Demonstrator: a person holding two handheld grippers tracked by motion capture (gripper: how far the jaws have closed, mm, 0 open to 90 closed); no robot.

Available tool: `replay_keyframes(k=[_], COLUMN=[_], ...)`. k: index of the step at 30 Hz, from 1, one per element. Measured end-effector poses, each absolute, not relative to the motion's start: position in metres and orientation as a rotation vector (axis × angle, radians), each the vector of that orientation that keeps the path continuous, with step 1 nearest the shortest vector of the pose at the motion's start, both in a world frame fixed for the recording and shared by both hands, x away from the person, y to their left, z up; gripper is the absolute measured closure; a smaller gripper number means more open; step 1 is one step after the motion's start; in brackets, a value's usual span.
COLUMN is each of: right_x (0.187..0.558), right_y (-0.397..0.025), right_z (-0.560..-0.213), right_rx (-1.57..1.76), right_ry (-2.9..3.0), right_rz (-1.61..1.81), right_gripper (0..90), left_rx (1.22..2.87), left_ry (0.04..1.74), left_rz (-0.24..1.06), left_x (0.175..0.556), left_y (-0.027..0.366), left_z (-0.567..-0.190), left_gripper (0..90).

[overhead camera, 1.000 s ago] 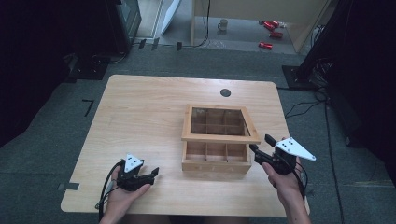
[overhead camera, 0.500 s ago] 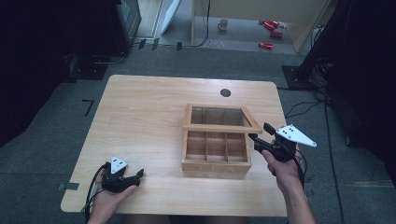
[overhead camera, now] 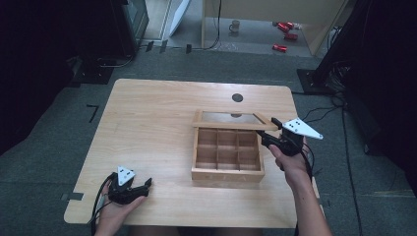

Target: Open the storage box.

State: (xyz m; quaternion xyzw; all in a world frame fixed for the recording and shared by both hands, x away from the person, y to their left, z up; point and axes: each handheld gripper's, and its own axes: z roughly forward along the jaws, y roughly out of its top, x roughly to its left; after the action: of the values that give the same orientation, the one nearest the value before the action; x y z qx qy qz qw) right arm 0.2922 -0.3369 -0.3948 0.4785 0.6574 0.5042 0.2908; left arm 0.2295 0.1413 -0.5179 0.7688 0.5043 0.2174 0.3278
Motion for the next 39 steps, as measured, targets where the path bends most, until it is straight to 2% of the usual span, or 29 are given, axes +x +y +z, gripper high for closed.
replay_keyframes(k=[20, 30, 35, 39], right_x=[0.332, 0.355, 0.367, 0.375], right_y=[-0.348, -0.350, -0.355, -0.355], right_z=[-0.387, -0.388, -0.388, -0.385], right_rx=[1.231, 1.199, 1.168, 1.151], right_ry=[1.713, 1.748, 1.754, 1.766], right_rz=[1.497, 1.459, 1.432, 1.389], right_gripper=[39.0, 45.2, 55.5, 59.3], left_rx=[2.015, 2.010, 2.011, 2.011], left_ry=[1.322, 1.318, 1.318, 1.318], left_rz=[0.570, 0.557, 0.556, 0.556], left_x=[0.230, 0.230, 0.230, 0.230], left_y=[0.141, 0.142, 0.142, 0.142], left_z=[-0.518, -0.518, -0.518, -0.518], left_gripper=[24.3, 24.3, 24.3, 24.3])
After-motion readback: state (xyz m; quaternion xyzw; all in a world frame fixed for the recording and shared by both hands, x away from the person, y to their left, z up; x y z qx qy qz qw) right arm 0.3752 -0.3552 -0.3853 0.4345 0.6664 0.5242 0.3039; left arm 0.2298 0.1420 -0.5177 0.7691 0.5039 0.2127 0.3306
